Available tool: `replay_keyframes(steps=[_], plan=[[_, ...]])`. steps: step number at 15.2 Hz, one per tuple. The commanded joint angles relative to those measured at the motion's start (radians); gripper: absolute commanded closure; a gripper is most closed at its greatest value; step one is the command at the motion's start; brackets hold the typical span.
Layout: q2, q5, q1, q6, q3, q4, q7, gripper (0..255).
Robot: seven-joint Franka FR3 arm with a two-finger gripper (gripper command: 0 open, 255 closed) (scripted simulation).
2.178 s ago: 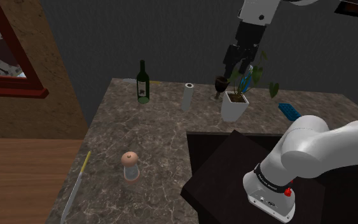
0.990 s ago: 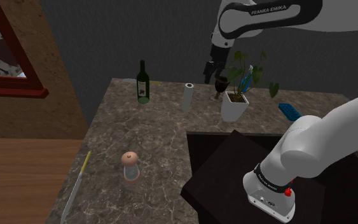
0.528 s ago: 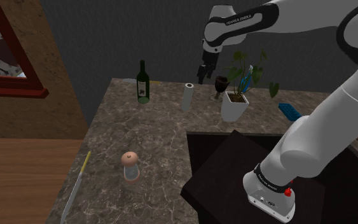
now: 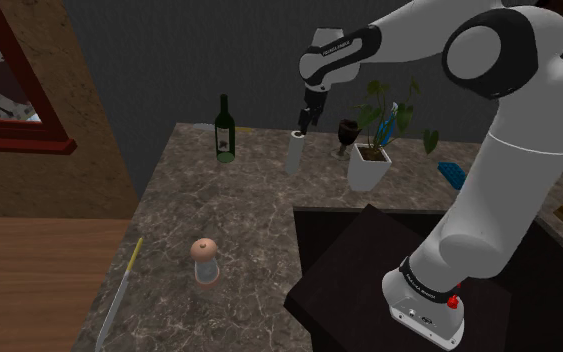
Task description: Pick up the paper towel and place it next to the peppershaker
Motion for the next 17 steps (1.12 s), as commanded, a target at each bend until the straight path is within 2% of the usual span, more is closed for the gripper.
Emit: replay_keyframes(steps=[1, 9, 17], plan=[[0.088, 0.024, -0.018, 0.003, 0.003, 0.087, -0.044, 0], [0.414, 0.082, -0.096, -0.009, 0.042, 0.440, -0.158, 0], [0.472, 0.096, -0.105, 0.061, 0.052, 0.428, -0.167, 0]])
